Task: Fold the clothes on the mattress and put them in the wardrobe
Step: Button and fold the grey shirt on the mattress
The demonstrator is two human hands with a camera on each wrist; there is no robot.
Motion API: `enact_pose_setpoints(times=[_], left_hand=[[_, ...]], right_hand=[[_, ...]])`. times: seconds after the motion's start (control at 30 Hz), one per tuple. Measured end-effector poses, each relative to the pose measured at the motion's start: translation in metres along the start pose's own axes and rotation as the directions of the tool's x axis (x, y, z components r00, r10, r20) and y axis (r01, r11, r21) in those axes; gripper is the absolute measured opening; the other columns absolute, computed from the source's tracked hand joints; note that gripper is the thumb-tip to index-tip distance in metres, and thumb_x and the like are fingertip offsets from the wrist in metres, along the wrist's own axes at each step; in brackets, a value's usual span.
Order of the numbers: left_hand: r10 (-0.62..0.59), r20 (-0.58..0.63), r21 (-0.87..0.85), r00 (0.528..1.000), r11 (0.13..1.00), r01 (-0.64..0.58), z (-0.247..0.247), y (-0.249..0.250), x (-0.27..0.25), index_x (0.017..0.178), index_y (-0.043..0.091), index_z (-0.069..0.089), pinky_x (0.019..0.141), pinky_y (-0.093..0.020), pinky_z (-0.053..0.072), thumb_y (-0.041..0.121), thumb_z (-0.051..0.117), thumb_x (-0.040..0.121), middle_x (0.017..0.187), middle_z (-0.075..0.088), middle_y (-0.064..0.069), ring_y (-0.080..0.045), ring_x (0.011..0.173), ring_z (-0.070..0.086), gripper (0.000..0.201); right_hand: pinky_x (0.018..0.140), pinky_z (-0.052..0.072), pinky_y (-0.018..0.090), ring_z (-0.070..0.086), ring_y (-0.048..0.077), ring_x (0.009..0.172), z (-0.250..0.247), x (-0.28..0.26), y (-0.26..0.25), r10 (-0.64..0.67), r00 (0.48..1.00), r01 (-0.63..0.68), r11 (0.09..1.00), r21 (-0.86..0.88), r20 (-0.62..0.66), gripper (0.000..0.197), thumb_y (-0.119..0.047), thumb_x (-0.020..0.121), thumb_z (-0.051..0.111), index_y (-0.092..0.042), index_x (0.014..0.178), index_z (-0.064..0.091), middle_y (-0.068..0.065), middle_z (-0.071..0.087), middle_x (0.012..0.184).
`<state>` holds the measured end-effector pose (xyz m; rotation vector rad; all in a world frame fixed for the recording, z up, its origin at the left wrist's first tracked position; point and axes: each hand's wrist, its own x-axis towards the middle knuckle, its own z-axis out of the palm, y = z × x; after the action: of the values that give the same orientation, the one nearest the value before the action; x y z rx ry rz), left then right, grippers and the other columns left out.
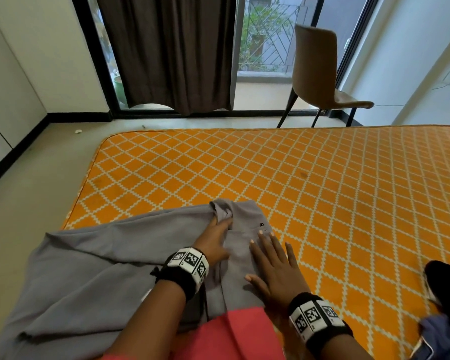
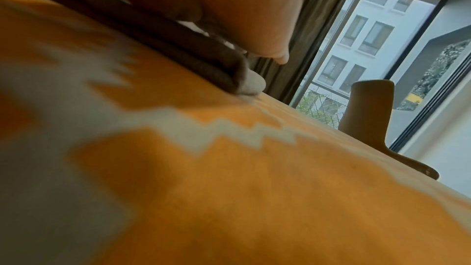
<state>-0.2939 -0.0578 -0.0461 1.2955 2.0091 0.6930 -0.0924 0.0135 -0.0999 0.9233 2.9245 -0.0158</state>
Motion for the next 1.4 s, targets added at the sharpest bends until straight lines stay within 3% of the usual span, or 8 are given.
enact_pose_setpoints(times=[0.33,0.43,0.6,0.73,0.9,1.07,1.27,1.4], left_hand=[[-0.246,-0.066,-0.131,0.967,0.963,0.236,-0.016,-0.022,-0.006,0.148,0.022,0.023,0.087,-0.035,0.049,0.015,0.066,0.087,0.147,0.037,-0.011,-0.028,0.113,0.054,0.075],[-0.146,0.027,-0.076,0.989,0.986,0.148,-0.009,-0.022,-0.019,0.148,0.026,0.023,0.095,-0.028,0.043,0.026,0.076,0.083,0.149,0.038,-0.006,-0.026,0.129,0.047,0.084],[-0.226,-0.149,-0.086,0.963,0.973,0.215,-0.002,-0.028,-0.029,0.134,0.025,0.041,0.082,-0.027,0.045,0.016,0.073,0.084,0.132,0.053,-0.008,-0.023,0.099,0.058,0.060],[-0.016,-0.407,0.385,0.913,0.904,0.187,0.002,-0.005,-0.038,0.148,0.032,0.022,0.102,-0.041,0.038,0.039,0.063,0.088,0.150,0.023,-0.004,-0.027,0.131,0.036,0.073],[0.011,-0.065,0.687,0.998,0.726,0.037,0.043,-0.018,-0.025,0.150,0.035,-0.020,0.111,-0.062,-0.015,0.096,0.025,0.062,0.158,-0.029,-0.002,-0.036,0.145,-0.025,0.117],[-0.020,-0.028,0.607,0.999,0.794,0.033,0.062,-0.045,-0.025,0.148,0.026,0.038,0.105,-0.067,0.013,0.099,0.012,0.063,0.153,0.039,-0.012,-0.041,0.134,0.043,0.114],[0.028,-0.038,0.568,0.999,0.823,-0.001,0.066,-0.055,-0.022,0.148,0.028,0.040,0.107,-0.064,0.007,0.101,0.014,0.062,0.152,0.039,-0.011,-0.040,0.135,0.042,0.116],[0.039,-0.058,0.576,0.998,0.818,0.001,0.068,-0.056,-0.022,0.147,0.028,0.041,0.105,-0.066,0.013,0.100,0.013,0.062,0.152,0.041,-0.011,-0.039,0.135,0.043,0.114]], right_hand=[[0.107,0.016,0.053,0.023,0.034,0.144,0.019,0.003,-0.015,-0.056,0.988,0.044,0.995,0.091,0.141,0.085,-0.078,0.090,0.020,-0.020,0.150,0.034,0.013,0.032,0.155],[0.117,0.001,0.049,0.004,0.032,0.150,0.011,0.000,-0.008,-0.106,0.986,0.093,0.990,0.105,0.126,0.091,-0.086,0.083,0.008,-0.031,0.156,0.009,0.003,0.000,0.163],[0.116,-0.017,0.047,-0.033,0.013,0.142,0.001,-0.001,-0.003,-0.103,0.981,0.080,0.987,0.138,0.166,0.092,-0.089,0.069,-0.011,-0.043,0.149,-0.019,-0.013,-0.034,0.154],[0.115,-0.018,0.048,-0.035,0.012,0.141,0.000,-0.003,-0.002,-0.117,0.975,0.092,0.986,0.138,0.187,0.089,-0.089,0.071,-0.009,-0.045,0.148,-0.020,-0.016,-0.033,0.154],[0.114,-0.019,0.045,-0.034,0.008,0.141,0.000,-0.003,0.006,-0.160,0.969,0.136,0.982,0.133,0.189,0.082,-0.086,0.079,0.001,-0.046,0.146,-0.022,-0.020,-0.034,0.153],[0.114,-0.021,0.045,-0.031,0.010,0.143,-0.002,0.004,0.009,-0.093,0.988,0.068,0.978,0.196,0.125,0.082,-0.081,0.079,-0.011,-0.038,0.149,-0.020,-0.019,-0.033,0.152],[0.116,0.007,0.040,0.021,0.023,0.148,0.006,0.020,0.002,-0.267,0.958,0.265,0.964,0.038,0.103,0.072,-0.061,0.100,0.023,-0.013,0.154,0.021,0.006,0.017,0.161],[0.115,0.010,0.040,0.012,0.024,0.149,0.014,0.018,0.002,-0.205,0.976,0.201,0.978,0.058,0.071,0.079,-0.067,0.098,0.023,-0.013,0.155,0.014,0.006,0.010,0.162]])
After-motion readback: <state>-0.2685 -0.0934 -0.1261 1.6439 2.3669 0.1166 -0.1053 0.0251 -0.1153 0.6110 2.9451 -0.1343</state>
